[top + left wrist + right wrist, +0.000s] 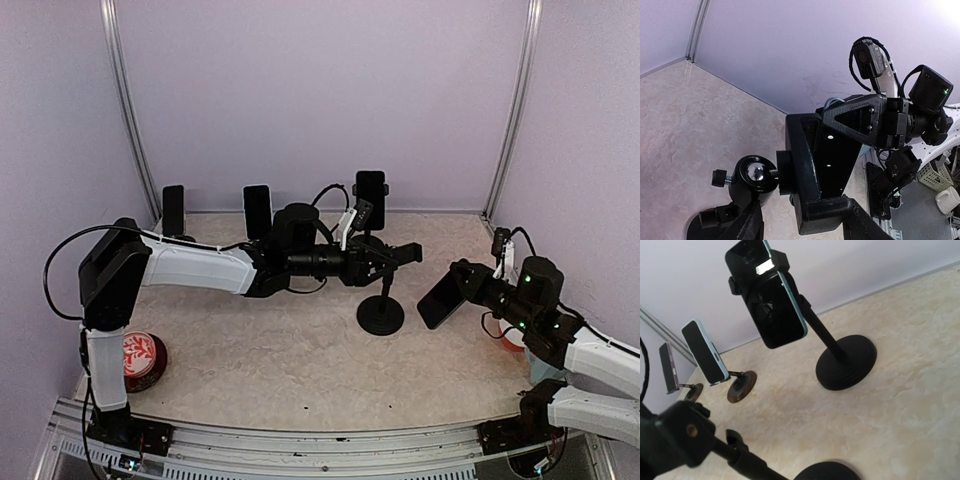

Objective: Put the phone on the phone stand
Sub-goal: Move the phone stand to the center of the board.

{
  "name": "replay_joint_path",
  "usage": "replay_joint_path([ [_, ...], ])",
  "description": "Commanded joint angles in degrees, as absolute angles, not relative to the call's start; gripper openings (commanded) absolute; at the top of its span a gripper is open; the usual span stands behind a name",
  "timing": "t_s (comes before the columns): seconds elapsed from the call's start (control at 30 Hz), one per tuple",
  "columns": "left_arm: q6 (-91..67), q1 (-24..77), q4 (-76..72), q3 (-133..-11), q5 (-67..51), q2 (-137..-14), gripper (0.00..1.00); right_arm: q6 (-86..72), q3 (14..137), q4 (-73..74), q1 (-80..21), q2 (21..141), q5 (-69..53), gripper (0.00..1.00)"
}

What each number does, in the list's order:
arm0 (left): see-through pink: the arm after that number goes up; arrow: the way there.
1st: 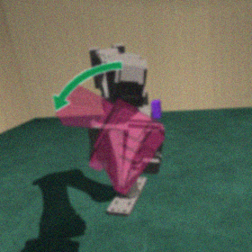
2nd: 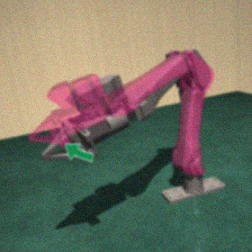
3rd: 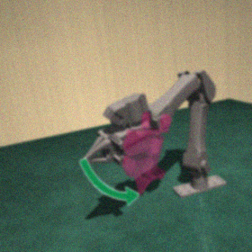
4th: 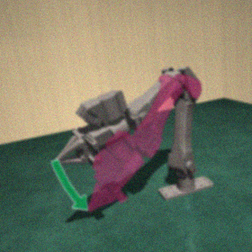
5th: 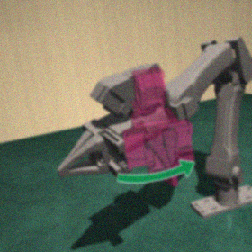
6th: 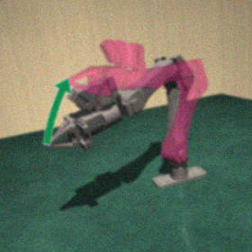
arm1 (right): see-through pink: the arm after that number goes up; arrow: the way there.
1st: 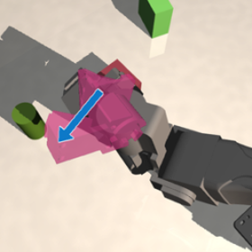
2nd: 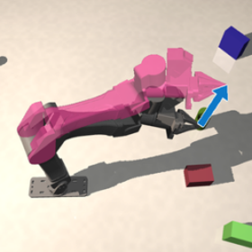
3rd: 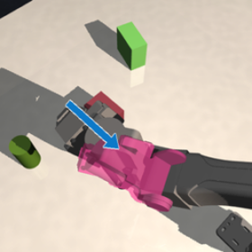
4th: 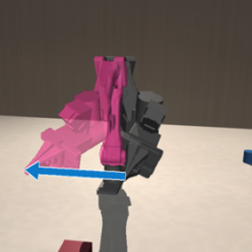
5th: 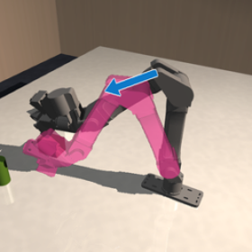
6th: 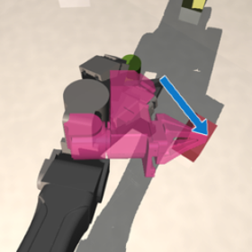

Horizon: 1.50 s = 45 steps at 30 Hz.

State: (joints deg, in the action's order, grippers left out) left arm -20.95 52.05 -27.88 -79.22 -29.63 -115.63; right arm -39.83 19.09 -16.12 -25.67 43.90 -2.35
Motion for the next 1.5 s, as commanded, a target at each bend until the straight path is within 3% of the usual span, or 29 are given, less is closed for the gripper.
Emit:
replay_joint_path([
  [0.0, -20.8, 51.68, -30.63, -80.28, -30.67, -116.31, 0.52, -39.89, 19.1, -19.43, -25.01, 42.89, -2.59, 0.0],
  [0.13, -20.83, 51.59, -31.35, -80.07, -30.93, -116.11, 0.58, -39.9, 19.15, -19.42, -24.96, 42.8, -2.64, 0.0],
  [0.3, -22.4, 51.5, -31.32, -80.48, -31.22, -116.18, 0.58, -39.95, 19.25, -19.42, -24.96, 42.86, -2.85, 0.0],
  [0.43, -22.58, 51.5, -31.45, -80.67, -31.76, -116.69, 0.49, -39.9, 19.31, -19.43, -24.97, 42.98, -2.83, 0.0],
  [0.67, -22.67, 51.42, -31.3, -80.68, -32.08, -116.95, 0.25, -39.67, 19.85, -19.22, -24.96, 43.15, -3.13, 0.0],
  [1.1, -21.36, 51.41, -33.64, -72.65, -33.92, -107.33, 0.11, -36.82, 21.64, -16.44, -24.97, 41.8, -4.22, 0.0],
  [1.47, -19.17, 53.34, -38.03, -55.97, -35.46, -91.62, 0.06, -29.87, 27.64, -11.8, -24.96, 40.78, -16.67, 0.0],
])
